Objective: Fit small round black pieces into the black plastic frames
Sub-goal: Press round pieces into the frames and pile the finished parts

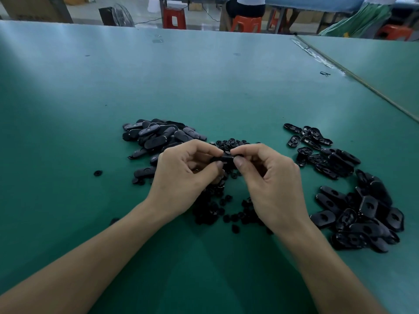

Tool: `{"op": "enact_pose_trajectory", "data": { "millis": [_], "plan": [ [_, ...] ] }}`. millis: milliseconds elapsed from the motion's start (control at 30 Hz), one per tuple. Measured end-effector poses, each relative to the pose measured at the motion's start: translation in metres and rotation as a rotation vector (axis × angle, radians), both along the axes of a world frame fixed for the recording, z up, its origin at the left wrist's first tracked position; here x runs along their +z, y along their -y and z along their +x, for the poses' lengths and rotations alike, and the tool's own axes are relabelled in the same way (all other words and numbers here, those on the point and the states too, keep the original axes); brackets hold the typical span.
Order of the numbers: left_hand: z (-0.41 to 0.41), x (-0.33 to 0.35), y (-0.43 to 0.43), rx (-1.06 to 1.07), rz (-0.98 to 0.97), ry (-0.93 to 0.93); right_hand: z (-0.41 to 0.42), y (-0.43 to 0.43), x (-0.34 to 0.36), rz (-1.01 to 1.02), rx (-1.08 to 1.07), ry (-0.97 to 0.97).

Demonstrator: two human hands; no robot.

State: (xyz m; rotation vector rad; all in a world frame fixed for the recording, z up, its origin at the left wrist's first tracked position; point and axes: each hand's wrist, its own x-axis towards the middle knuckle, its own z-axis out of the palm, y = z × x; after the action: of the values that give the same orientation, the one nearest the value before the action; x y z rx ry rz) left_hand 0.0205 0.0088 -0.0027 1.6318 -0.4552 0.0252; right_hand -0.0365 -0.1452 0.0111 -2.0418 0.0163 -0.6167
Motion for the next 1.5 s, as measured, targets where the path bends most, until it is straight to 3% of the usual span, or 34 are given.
{"op": "enact_pose_trajectory", "data": {
  "millis": [1133,1500],
  "plan": [
    [-0.0014,0.0007,-0.0003,-0.084,0.026,0.035,-0.0014,-0.0062,-0.0047,0.041,-0.013,-0.063],
    [-0.0029,-0.0022,0.0003,-0.049,0.141,0.179,-0.0043,-0.0077,-0.0009,-0.114,-0.067,-0.059]
  ]
}}
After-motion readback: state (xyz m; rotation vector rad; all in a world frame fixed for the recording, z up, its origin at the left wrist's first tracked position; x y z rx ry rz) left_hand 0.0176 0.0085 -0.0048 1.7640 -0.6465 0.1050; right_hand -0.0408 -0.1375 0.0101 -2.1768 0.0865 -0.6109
